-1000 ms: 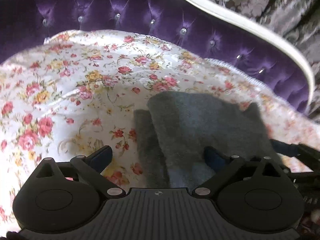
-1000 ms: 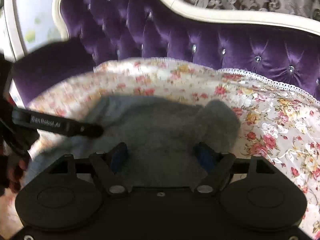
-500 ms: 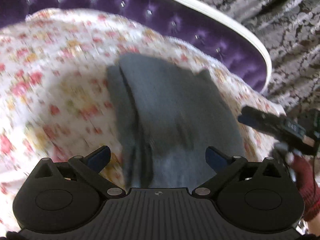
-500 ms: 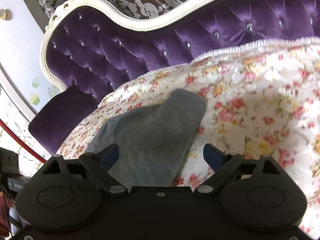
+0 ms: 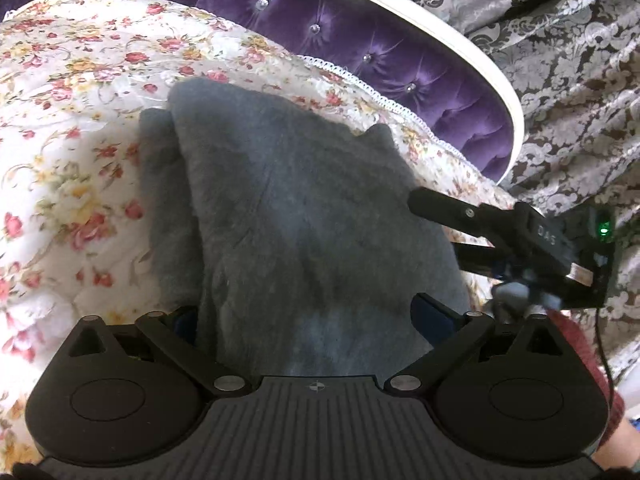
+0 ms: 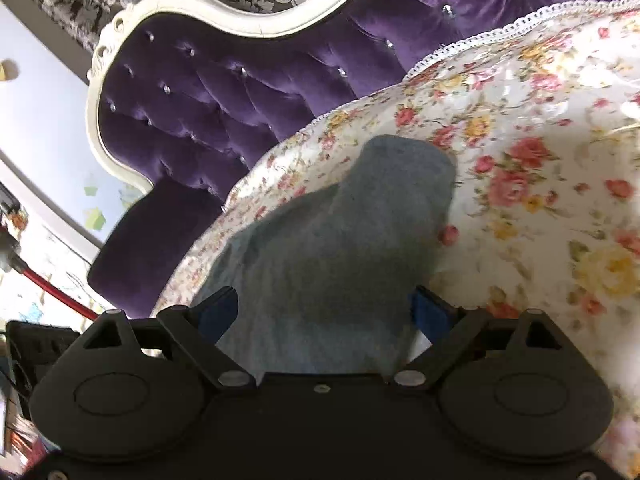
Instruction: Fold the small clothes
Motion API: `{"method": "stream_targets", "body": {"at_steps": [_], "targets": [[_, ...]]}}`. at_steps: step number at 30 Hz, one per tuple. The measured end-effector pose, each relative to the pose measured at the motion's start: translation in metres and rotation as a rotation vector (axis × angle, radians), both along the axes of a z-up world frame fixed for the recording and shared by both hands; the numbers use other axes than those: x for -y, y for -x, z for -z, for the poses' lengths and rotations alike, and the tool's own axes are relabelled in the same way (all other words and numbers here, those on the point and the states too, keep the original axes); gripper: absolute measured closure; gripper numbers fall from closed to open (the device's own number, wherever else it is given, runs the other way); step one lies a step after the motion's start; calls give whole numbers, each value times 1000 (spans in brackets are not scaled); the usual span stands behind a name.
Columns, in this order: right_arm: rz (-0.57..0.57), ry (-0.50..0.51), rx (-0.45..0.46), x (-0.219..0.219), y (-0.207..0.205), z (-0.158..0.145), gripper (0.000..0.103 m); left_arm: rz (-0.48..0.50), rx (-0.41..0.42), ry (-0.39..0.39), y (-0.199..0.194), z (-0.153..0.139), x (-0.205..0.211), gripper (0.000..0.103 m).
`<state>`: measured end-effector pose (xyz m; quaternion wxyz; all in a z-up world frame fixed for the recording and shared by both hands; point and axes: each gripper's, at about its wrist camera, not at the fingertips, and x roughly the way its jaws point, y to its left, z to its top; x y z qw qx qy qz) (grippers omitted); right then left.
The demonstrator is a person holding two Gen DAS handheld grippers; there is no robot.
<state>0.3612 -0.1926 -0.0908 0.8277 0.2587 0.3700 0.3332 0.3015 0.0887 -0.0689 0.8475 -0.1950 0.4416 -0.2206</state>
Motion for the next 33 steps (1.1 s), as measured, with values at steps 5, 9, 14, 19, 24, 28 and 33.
{"method": "stream_targets", "body": {"at_steps": [5,9,14,19,24,28,33], "targets": [[8,-29,-4,-8,-11,2,9,-15,-17,23,-3,0,0,10],[3,52,-3,-10,-8,1,46,-30,-33,13,5,0,-8,50],[31,76,-18,-10,1,-9,57,-33,-47,106,9,0,-15,82],[33,76,-13,-5,19,-35,60,-2,-43,179,26,-20,-13,82],[46,71,-15,8,62,-61,60,35,-12,188,67,-39,-1,82],[52,87,-36,19,115,-72,60,84,-6,182,113,-40,13,82],[57,122,-45,29,186,-66,60,130,-16,165,174,-19,27,82]]}}
